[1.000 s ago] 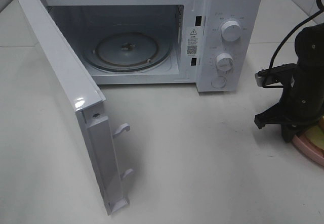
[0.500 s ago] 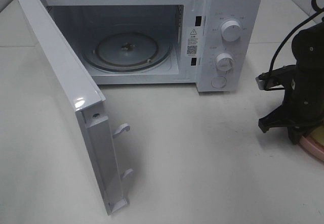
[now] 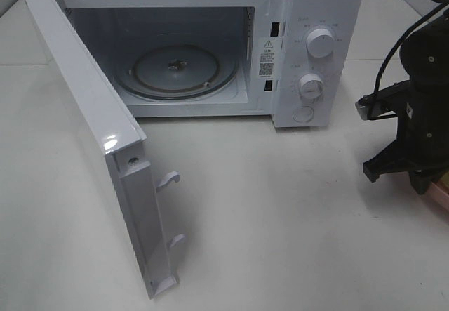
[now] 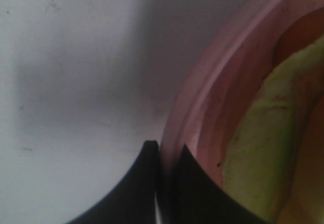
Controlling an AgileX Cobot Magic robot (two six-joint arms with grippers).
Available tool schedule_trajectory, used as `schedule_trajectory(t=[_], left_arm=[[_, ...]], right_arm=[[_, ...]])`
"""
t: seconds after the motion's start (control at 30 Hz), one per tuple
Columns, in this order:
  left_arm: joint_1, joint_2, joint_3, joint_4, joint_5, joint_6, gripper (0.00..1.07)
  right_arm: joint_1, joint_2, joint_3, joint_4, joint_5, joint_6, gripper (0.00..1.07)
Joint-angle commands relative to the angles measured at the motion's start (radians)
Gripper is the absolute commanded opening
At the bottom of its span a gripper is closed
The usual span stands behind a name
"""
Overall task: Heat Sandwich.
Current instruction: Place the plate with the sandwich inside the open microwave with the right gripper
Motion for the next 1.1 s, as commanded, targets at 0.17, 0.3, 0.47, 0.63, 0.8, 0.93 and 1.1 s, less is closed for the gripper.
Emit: schedule_trajectory(t=[0.17,0.3,0.47,0.63,0.8,0.93,1.1], left_arm=[[0.0,-0.024,0.003,0.001,-0.003,-0.001,1.01],[0.0,-0.024,0.003,0.001,-0.003,-0.001,1.01],[0.0,-0.024,0.003,0.001,-0.003,-0.001,1.01],[0.0,-0.024,0.003,0.001,-0.003,-0.001,1.01],[0.0,-0.024,0.003,0.001,-0.003,-0.001,1.01],[0.0,-0.024,0.003,0.001,-0.003,-0.001,1.01],[0.0,-0.024,0.003,0.001,-0.003,-0.001,1.01]], right_arm=[[0.028,-0.091,0.06,-0.025,0.031,0.017,0.0],[0.046,-0.132,0.099,-0.029,0.047,0.03,0.0],[0.091,-0.188,0.148,-0.032,0.061,0.041,0.0],[0.138,-0.241,0.186,-0.032,0.078,0.052,0.0],[0.201,-0.299,0.21,-0.023,0.09,0.054,0.0],[0.259,-0.334,0.21,-0.022,0.109,0.054,0.0],[0.333,-0.368,0.219,-0.021,0.14,0.05,0.0]])
